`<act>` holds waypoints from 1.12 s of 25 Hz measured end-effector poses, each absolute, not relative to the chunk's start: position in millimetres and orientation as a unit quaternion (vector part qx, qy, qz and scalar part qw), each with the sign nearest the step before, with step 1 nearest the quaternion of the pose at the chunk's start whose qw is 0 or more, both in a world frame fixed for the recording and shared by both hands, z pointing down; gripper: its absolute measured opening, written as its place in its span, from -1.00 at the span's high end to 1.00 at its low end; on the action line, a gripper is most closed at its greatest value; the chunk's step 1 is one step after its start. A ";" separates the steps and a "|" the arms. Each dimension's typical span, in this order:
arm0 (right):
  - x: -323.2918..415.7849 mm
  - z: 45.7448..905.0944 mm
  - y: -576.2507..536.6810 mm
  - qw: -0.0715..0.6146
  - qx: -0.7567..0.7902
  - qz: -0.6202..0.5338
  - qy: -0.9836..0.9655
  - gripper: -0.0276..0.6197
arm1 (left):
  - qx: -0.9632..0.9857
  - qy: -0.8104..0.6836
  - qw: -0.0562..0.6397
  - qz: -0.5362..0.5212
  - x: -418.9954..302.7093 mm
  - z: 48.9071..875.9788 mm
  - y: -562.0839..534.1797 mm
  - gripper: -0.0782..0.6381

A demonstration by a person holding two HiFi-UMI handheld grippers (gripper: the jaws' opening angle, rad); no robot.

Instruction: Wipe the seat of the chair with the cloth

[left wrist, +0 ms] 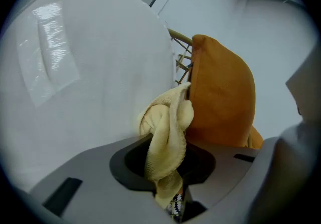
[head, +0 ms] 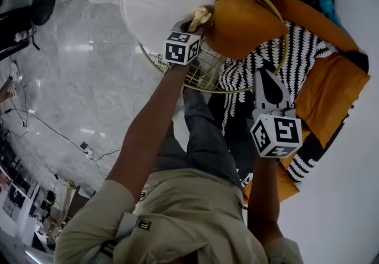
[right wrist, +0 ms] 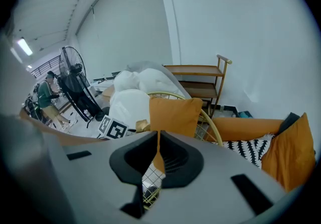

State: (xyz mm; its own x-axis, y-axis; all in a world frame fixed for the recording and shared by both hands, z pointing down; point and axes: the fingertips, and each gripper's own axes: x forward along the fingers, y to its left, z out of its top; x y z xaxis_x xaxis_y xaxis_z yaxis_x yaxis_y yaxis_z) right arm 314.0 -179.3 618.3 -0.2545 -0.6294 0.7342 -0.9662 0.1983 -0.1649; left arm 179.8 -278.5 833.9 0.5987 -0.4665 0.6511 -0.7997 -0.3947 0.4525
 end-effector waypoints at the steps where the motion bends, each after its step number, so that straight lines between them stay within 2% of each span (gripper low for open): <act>1: 311.7 617.7 -180.2 0.267 0.547 0.314 -0.728 0.83 | 0.803 -0.400 0.384 0.219 167.7 835.0 -279.0 0.51; 6: 292.6 617.8 -187.2 0.269 0.535 0.311 -0.738 0.83 | 0.782 -0.450 0.362 0.234 91.2 831.9 -278.1 0.51; 13: 248.2 610.0 -196.2 0.265 0.513 0.303 -0.758 0.83 | 0.716 -0.577 0.325 0.223 -52.0 796.0 -256.5 0.52; 20: 224.1 605.8 -198.3 0.268 0.499 0.298 -0.768 0.83 | 0.704 -0.598 0.325 0.204 -63.9 790.0 -246.9 0.52; 28: 252.3 613.9 -196.4 0.274 0.516 0.305 -0.752 0.83 | 0.703 -0.595 0.334 0.198 -37.6 800.6 -254.1 0.52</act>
